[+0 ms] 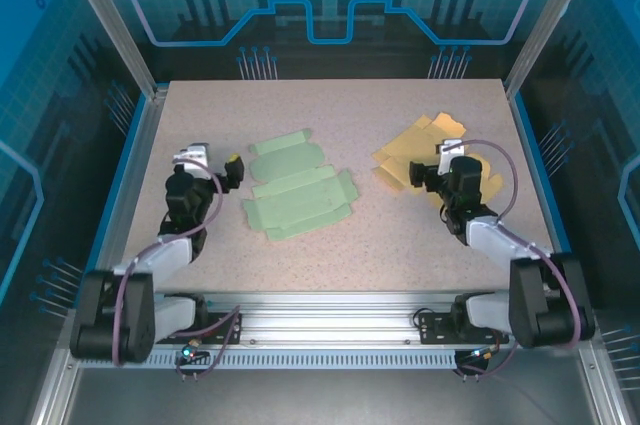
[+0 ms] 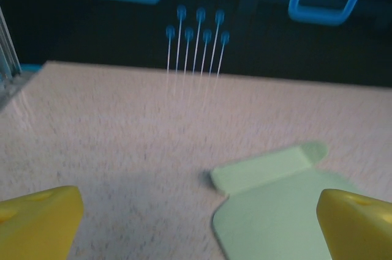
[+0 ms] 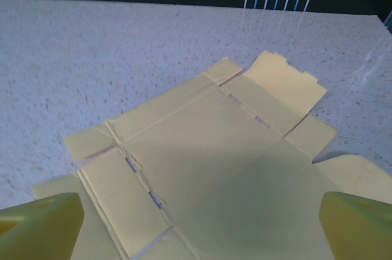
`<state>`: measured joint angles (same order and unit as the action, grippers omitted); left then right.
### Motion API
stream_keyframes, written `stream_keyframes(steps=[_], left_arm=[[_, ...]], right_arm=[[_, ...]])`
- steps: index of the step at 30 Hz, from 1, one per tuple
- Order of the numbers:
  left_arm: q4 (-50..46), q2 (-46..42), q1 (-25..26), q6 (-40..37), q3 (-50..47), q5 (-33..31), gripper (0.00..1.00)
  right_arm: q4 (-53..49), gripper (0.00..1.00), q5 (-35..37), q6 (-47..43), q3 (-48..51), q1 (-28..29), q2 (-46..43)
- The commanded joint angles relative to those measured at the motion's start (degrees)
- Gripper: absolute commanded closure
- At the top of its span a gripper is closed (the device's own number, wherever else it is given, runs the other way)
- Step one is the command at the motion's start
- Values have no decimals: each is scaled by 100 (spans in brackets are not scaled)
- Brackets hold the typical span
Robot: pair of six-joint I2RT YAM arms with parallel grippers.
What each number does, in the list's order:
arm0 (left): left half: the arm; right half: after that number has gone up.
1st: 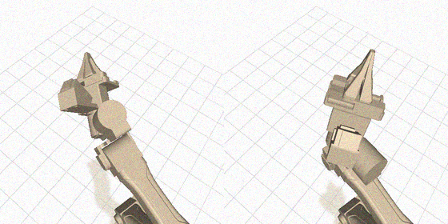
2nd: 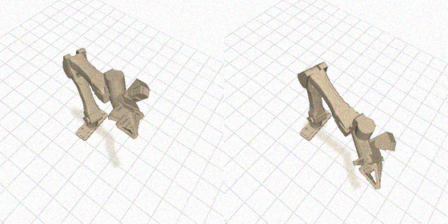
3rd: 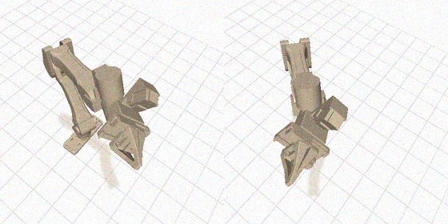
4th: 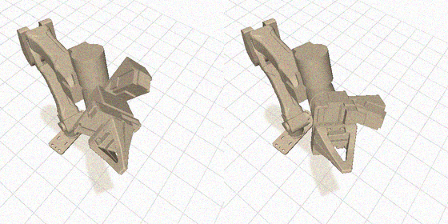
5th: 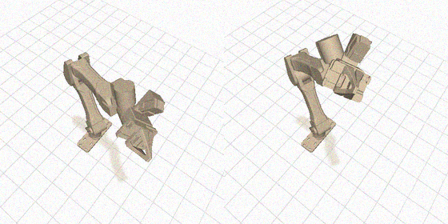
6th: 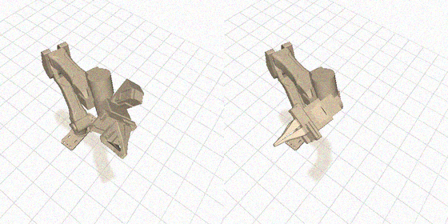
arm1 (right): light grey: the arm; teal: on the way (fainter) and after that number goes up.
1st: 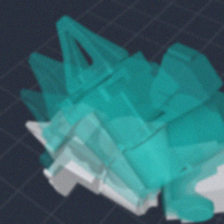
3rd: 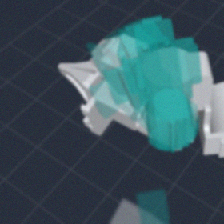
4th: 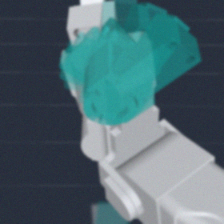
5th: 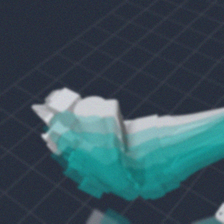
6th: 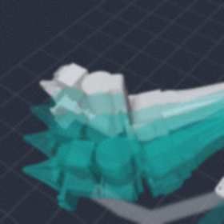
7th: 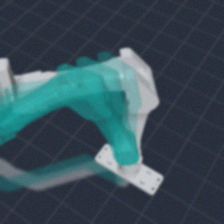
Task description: Fold the paper box
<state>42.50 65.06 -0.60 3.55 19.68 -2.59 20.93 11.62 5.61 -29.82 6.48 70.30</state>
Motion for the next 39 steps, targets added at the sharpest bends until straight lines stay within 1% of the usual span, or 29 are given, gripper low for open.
stream_keyframes(steps=[1,4,5,8,12,17,19,22,26,29,33,36,39], left_arm=[[-1017,-581,-2,798,239,23,1],[-1858,-761,30,1397,593,215,1],[-2113,-760,47,1640,686,233,1],[-2632,-674,156,2229,765,301,1],[-3377,-486,514,2609,868,262,1],[-4116,-152,807,2737,1009,250,1],[-4223,-9,855,2743,1021,321,1],[-4124,132,891,2822,963,406,1],[-3913,297,930,2896,962,555,1],[-3894,431,956,2846,1049,619,1],[-3789,535,965,2861,1102,641,1],[-3740,596,991,2867,1147,650,1],[-3748,641,1009,2853,1187,640,1]], right_arm=[[-1582,0,368,901,-427,245,-586],[-2528,0,280,1642,-707,416,-976],[-2738,0,182,1787,-764,502,-1058],[-3187,0,195,2325,-844,884,-1126],[-3312,0,-261,2963,-919,1459,-738],[-3231,0,-759,3368,-1342,2228,111],[-3131,1,-1011,3484,-1570,2474,517],[-2927,8,-1368,3678,-1872,2734,1165],[-3278,13,-1119,3691,-2380,2800,1874],[-3361,14,-1054,3737,-2472,2775,2103],[-3265,20,-1295,3899,-2426,2775,2358],[-2967,29,-1605,4134,-2265,2843,2549],[-2630,33,-1828,4341,-2131,2956,2750]])
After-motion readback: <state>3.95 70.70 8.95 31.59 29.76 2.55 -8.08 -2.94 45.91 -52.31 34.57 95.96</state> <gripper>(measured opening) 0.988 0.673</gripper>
